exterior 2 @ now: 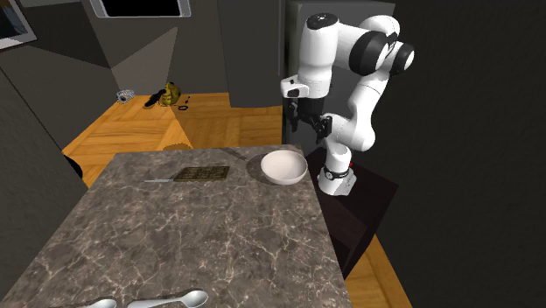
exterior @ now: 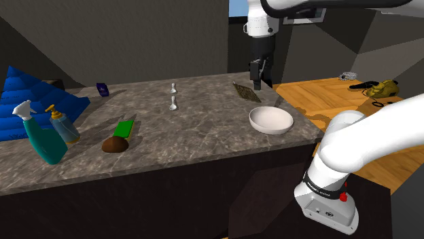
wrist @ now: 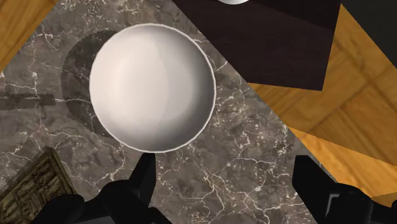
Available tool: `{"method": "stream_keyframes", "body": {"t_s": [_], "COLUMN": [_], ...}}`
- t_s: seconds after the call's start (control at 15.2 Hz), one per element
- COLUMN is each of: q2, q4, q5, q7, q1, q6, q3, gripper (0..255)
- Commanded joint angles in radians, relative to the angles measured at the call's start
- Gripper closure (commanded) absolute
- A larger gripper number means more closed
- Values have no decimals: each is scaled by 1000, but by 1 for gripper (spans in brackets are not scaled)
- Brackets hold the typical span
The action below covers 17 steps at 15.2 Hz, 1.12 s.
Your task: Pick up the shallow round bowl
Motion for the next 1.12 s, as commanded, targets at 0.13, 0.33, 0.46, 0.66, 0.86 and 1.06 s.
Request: {"method": "stream_keyframes", "body": {"t_s": [0.13, 0.33, 0.46, 0.66, 0.86, 1.06], "q2": [-31, -71, -93, -119, -128, -119], "q4": [-85, -206, -284, -396, -477, -513], "q5": [-1, -3, -5, -9, -12, -13], "q7": [-5, -12, -16, -23, -27, -24], "q1": [2, 4, 4, 4, 3, 3], "q6": [51, 129, 181, 262, 332, 377], "q3": [-6, -15, -20, -29, -35, -35], "gripper": [0, 0, 0, 0, 0, 0]}}
